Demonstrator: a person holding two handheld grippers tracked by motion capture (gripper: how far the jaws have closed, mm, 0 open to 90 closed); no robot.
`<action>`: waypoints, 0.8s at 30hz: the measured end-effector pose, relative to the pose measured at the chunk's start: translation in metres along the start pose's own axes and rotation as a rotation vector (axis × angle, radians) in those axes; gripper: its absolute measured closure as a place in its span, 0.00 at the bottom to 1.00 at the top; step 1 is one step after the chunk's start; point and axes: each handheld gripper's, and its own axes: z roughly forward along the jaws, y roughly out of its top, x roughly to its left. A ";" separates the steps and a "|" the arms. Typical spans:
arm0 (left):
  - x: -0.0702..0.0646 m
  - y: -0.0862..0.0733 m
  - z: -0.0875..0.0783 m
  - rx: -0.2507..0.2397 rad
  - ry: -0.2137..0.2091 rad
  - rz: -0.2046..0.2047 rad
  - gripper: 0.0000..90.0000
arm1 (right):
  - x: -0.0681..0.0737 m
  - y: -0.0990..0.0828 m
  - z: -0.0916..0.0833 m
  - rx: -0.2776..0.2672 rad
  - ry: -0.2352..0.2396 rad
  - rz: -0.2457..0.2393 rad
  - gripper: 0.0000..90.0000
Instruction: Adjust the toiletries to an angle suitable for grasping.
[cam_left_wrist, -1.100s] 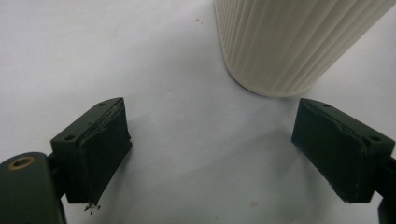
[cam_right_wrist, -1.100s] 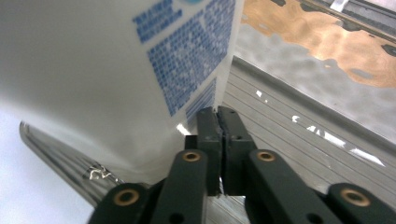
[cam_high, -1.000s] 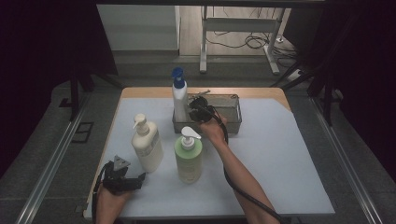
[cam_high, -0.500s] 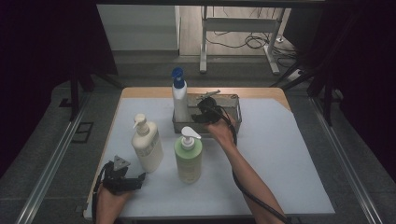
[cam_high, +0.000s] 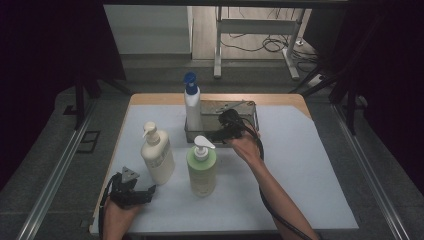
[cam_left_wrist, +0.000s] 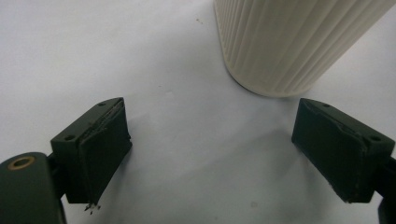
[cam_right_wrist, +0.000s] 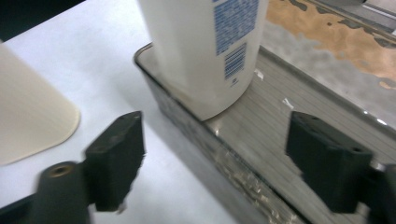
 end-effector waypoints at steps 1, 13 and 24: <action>0.000 0.000 0.000 0.000 0.000 0.000 0.12 | 0.001 -0.001 -0.002 0.003 -0.003 -0.011 0.16; 0.000 0.000 0.000 0.000 0.001 0.000 0.12 | 0.012 -0.026 -0.029 -0.011 -0.050 -0.053 0.00; 0.000 0.000 0.000 0.000 0.001 0.000 0.12 | 0.017 -0.049 -0.054 -0.014 -0.035 -0.060 0.01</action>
